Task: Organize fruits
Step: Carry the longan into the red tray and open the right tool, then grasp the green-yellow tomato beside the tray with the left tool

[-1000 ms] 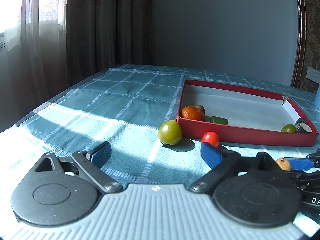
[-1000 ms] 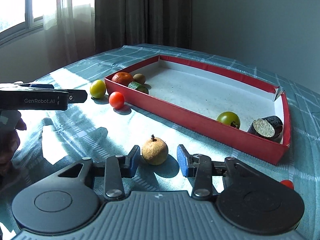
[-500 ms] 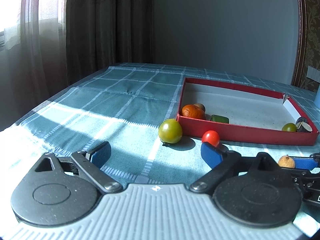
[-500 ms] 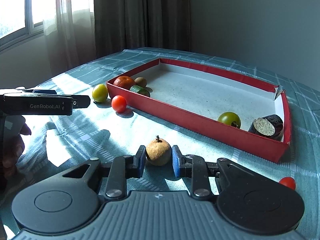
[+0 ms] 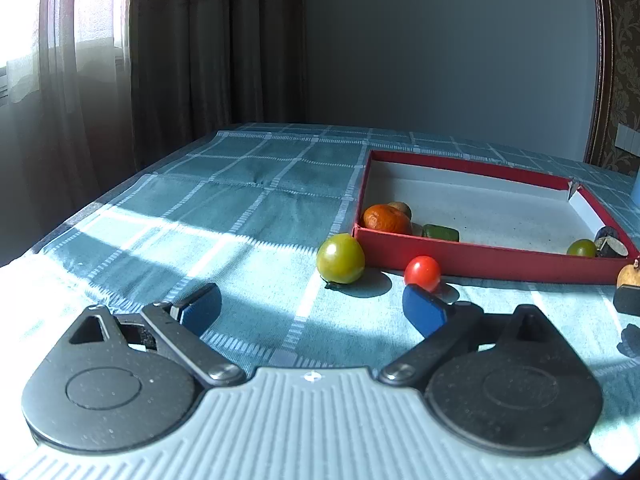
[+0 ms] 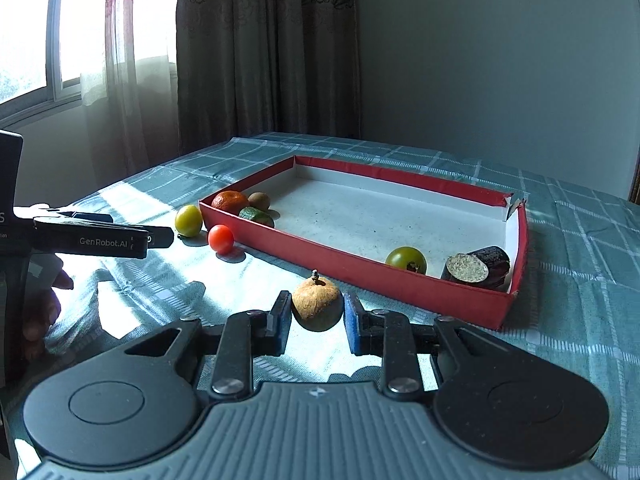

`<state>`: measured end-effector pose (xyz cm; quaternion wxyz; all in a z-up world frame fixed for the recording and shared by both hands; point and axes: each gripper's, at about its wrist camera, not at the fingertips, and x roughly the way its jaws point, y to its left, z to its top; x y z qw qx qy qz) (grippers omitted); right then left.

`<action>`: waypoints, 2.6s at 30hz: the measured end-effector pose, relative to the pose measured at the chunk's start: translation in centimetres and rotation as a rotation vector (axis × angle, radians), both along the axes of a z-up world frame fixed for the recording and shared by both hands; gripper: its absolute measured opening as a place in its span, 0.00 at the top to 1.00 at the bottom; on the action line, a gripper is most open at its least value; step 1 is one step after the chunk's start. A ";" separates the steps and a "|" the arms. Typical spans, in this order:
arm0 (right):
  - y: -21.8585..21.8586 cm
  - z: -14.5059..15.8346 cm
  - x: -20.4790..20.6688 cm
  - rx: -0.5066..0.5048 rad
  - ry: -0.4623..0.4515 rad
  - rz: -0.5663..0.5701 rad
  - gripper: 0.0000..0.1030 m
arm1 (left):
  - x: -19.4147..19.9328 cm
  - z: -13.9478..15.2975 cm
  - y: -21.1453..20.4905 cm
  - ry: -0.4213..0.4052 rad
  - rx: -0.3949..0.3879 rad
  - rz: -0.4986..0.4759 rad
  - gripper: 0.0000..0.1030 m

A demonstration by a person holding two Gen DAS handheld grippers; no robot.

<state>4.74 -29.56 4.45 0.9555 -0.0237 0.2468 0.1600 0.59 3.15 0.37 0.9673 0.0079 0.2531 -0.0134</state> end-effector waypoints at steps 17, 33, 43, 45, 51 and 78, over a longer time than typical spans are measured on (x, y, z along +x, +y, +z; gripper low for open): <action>-4.1 2.0 6.9 -0.017 -0.026 -0.182 0.74 | 0.1 0.0 -0.1 0.009 0.012 0.004 0.06; -3.4 -0.4 7.8 -0.095 0.005 -0.204 0.73 | 0.0 0.0 0.1 0.008 0.004 0.005 0.06; -5.9 1.9 0.8 0.072 -0.087 -0.199 0.46 | 0.5 0.0 -0.9 0.029 0.004 -0.080 0.14; -6.0 1.7 -0.3 0.082 -0.093 -0.189 0.45 | 1.0 0.0 -1.8 0.036 0.024 -0.106 0.16; -6.4 0.9 -1.3 0.138 -0.066 -0.155 0.45 | 2.5 0.3 -3.2 -0.032 0.134 -0.091 0.18; -3.4 -1.6 -1.9 0.146 0.055 -0.034 0.43 | 3.7 0.0 -2.5 0.017 0.089 -0.088 0.71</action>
